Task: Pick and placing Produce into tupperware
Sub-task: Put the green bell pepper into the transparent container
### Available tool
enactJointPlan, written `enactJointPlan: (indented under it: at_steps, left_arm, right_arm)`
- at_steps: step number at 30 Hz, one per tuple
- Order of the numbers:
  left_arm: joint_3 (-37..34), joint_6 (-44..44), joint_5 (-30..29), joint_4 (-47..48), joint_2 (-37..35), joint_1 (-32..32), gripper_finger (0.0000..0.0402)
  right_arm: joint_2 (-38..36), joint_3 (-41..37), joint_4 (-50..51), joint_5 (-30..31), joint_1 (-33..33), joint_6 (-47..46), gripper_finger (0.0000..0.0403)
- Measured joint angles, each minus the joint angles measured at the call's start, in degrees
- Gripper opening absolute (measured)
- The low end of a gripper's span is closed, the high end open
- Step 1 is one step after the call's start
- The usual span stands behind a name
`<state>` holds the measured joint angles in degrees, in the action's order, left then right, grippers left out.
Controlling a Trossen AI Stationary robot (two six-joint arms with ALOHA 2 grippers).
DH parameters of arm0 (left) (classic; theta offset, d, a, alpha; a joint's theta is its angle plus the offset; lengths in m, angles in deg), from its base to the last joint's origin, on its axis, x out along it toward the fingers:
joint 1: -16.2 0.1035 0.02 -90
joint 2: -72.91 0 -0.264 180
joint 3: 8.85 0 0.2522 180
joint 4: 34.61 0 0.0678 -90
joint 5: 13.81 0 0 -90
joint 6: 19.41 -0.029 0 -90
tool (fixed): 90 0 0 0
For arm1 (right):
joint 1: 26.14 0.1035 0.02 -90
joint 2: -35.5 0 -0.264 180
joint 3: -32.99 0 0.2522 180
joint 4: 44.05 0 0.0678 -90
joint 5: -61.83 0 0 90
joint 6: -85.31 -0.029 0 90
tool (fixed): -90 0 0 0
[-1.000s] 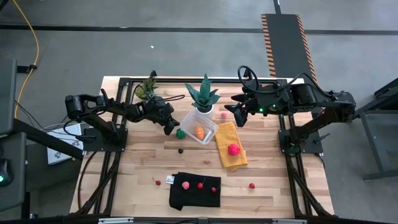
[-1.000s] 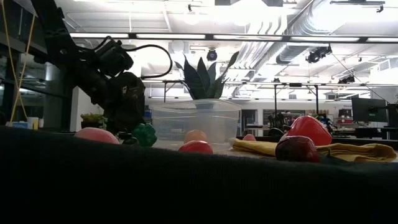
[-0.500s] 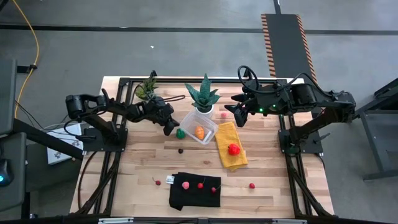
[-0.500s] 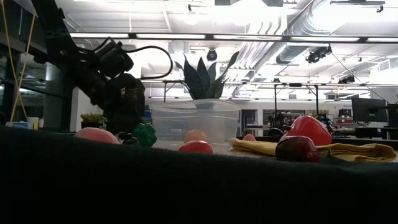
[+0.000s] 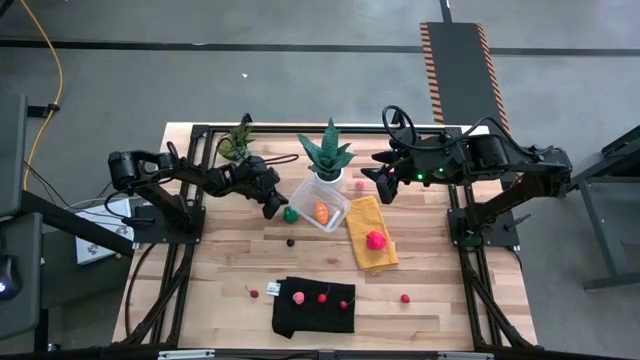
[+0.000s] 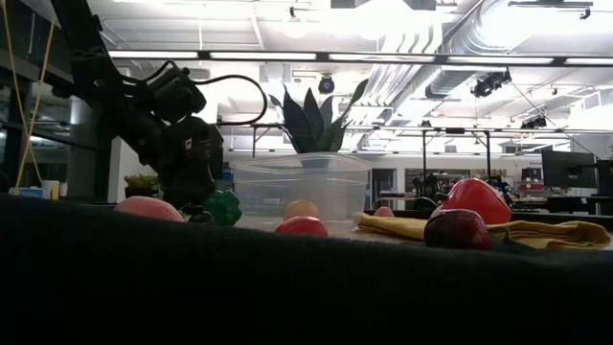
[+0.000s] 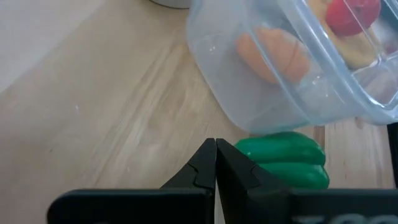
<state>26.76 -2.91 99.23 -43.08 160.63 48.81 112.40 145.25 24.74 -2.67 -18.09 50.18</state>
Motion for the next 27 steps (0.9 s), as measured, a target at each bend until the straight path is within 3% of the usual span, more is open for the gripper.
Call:
enactJointPlan:
  at_steps: [6,10,14,20,27]
  left_arm:
    - [0.0,-0.74,0.55,-0.1,0.0,0.02,0.0]
    - [0.04,-5.22,12.83,4.26,-0.02,-0.01,0.0]
    - [0.17,-6.1,11.24,10.24,-0.09,-0.02,0.0]
    - [0.0,-4.68,11.22,8.59,-0.28,0.02,0.0]
    - [0.0,-4.72,16.69,8.89,-0.31,0.06,0.0]
  right_arm:
    - [0.0,0.0,0.0,0.1,0.0,0.0,0.0238]
    - [0.0,0.0,0.0,0.19,0.0,-0.44,0.0238]
    - [0.0,0.0,0.0,0.47,0.0,-0.46,0.0238]
    - [0.0,0.0,0.0,0.56,0.0,-0.52,0.0238]
    - [0.0,0.0,0.0,0.54,0.0,-0.9,0.0238]
